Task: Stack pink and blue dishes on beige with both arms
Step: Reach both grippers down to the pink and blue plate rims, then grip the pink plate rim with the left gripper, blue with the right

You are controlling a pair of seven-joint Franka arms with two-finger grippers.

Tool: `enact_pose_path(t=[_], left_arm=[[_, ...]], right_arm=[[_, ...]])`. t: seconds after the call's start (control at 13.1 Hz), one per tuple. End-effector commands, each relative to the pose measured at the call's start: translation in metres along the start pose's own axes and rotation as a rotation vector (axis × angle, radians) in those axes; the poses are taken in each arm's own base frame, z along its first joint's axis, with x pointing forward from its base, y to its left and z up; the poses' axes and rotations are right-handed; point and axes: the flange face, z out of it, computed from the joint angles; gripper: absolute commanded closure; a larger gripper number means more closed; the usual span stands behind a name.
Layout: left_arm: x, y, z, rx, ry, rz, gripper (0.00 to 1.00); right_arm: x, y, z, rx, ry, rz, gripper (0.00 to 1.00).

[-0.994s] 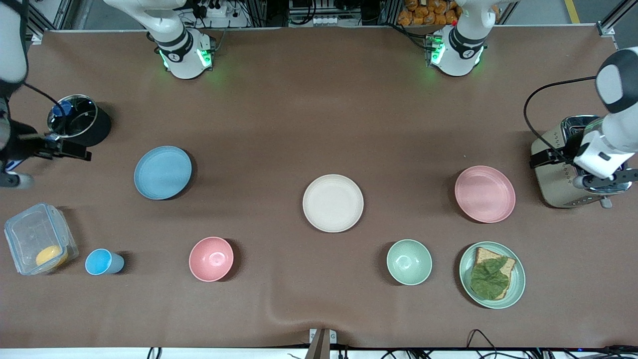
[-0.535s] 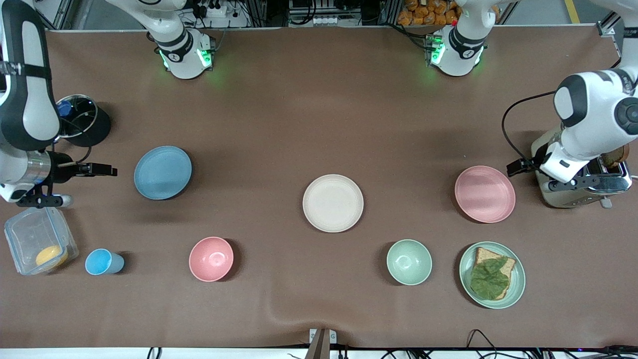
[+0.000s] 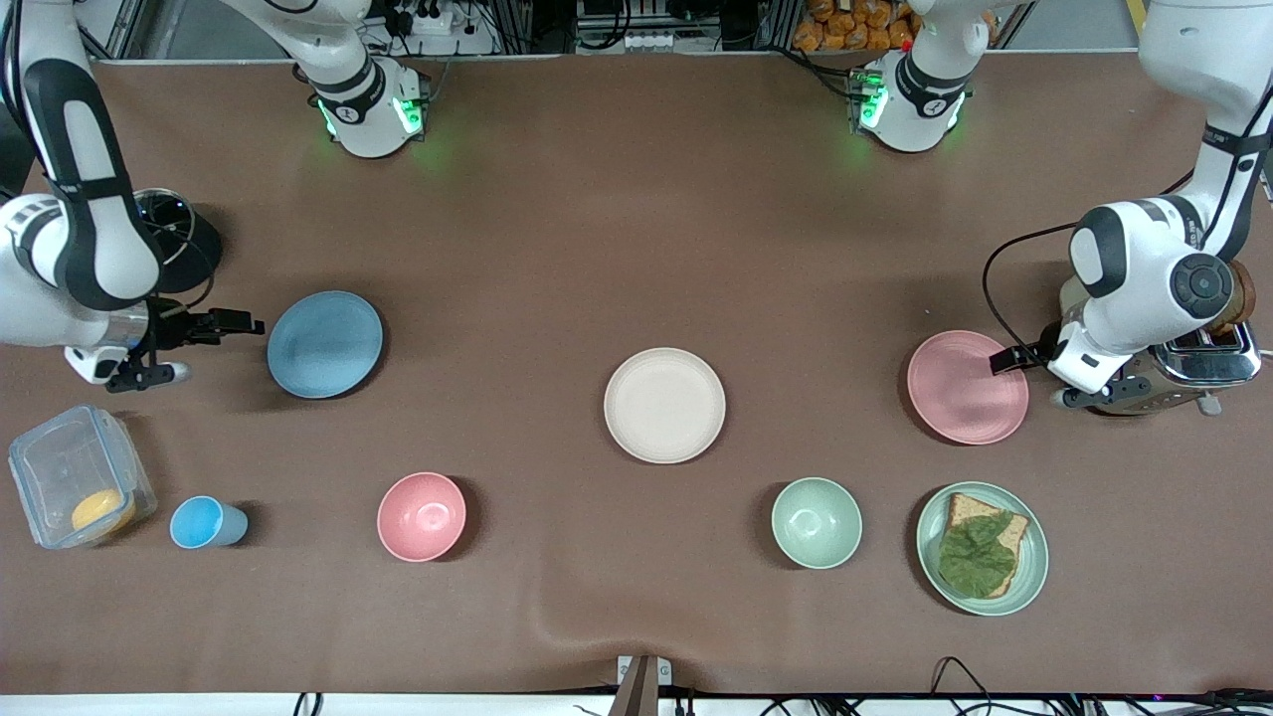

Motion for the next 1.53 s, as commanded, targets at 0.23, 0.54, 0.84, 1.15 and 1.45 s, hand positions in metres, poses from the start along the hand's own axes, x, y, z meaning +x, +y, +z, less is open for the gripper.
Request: enact_pose_path(t=[0.23, 0.54, 0.84, 1.15, 1.45], left_arm=[[0.008, -0.016, 0.022, -0.006, 0.02, -0.013, 0.0], [0.006, -0.022, 0.031, -0.012, 0.007, -0.042, 0.3], [0.007, -0.023, 0.031, -0.037, 0.01, -0.081, 1.0], [0.012, -0.007, 0.003, -0.064, 0.052, -0.078, 1.0], [0.025, 0.072, -0.068, -0.107, 0.099, 0.026, 1.0]], right_arm=[[0.011, 0.018, 0.059, 0.034, -0.031, -0.036, 0.0], [0.015, 0.011, 0.072, 0.06, -0.054, -0.041, 0.78], [0.023, -0.001, 0.079, 0.086, -0.065, -0.055, 1.0], [0.042, -0.012, 0.044, 0.113, -0.093, -0.088, 1.0], [0.06, -0.03, -0.004, 0.139, -0.13, -0.095, 1.0]])
